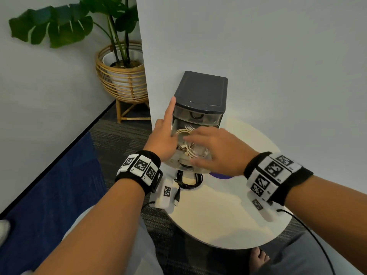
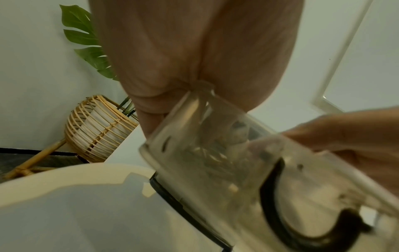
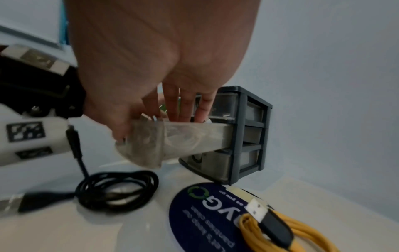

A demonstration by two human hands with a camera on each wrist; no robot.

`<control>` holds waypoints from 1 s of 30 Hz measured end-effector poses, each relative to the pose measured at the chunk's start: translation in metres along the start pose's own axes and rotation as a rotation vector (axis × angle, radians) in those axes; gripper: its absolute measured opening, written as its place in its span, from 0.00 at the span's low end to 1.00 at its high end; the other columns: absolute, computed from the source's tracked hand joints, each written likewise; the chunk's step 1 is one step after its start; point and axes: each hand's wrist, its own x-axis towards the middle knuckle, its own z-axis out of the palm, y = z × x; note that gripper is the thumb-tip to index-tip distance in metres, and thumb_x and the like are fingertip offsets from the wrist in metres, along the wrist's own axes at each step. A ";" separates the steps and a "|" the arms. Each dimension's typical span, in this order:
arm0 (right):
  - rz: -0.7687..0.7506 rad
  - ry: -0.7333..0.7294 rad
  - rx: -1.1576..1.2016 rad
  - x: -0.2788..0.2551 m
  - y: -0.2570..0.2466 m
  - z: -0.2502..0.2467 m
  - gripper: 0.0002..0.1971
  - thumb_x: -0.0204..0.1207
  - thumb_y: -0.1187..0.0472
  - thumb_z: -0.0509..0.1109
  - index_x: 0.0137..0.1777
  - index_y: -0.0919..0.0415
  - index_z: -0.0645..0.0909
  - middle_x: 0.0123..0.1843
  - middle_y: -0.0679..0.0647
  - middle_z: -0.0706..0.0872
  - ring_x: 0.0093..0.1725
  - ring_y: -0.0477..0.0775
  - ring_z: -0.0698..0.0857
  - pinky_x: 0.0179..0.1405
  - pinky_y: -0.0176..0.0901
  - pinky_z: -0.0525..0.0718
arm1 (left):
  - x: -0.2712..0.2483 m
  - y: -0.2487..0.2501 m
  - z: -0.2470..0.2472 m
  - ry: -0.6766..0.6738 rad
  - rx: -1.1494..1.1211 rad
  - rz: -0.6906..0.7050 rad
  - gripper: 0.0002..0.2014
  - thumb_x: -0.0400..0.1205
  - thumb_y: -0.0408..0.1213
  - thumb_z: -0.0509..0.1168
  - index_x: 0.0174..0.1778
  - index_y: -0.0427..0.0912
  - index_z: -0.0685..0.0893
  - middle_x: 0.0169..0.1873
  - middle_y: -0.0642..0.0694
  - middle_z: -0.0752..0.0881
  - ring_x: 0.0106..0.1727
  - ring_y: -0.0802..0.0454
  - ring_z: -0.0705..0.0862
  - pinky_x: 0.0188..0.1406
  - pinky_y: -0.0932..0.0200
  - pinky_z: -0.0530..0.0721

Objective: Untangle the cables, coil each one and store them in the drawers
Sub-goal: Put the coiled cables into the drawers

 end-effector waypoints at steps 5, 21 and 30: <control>-0.085 -0.105 -0.307 -0.009 0.004 0.015 0.32 0.83 0.38 0.64 0.83 0.49 0.67 0.73 0.48 0.79 0.65 0.54 0.81 0.63 0.50 0.78 | 0.000 0.001 0.000 0.007 0.009 -0.007 0.52 0.86 0.27 0.63 0.81 0.83 0.35 0.72 0.40 0.72 0.55 0.52 0.76 0.56 0.39 0.89; 0.128 0.111 -0.596 0.019 0.018 0.025 0.33 0.70 0.49 0.83 0.74 0.56 0.79 0.63 0.54 0.81 0.61 0.59 0.77 0.57 0.56 0.76 | 0.008 -0.003 0.003 0.027 -0.061 0.008 0.44 0.89 0.33 0.61 0.84 0.78 0.41 0.66 0.52 0.69 0.50 0.63 0.76 0.46 0.62 0.76; 0.124 0.365 -0.541 0.035 0.027 0.025 0.25 0.61 0.61 0.88 0.56 0.57 0.81 0.52 0.56 0.82 0.52 0.62 0.77 0.50 0.57 0.72 | 0.006 -0.002 0.000 0.023 -0.076 0.025 0.45 0.88 0.31 0.62 0.83 0.79 0.44 0.65 0.53 0.69 0.61 0.51 0.80 0.62 0.45 0.84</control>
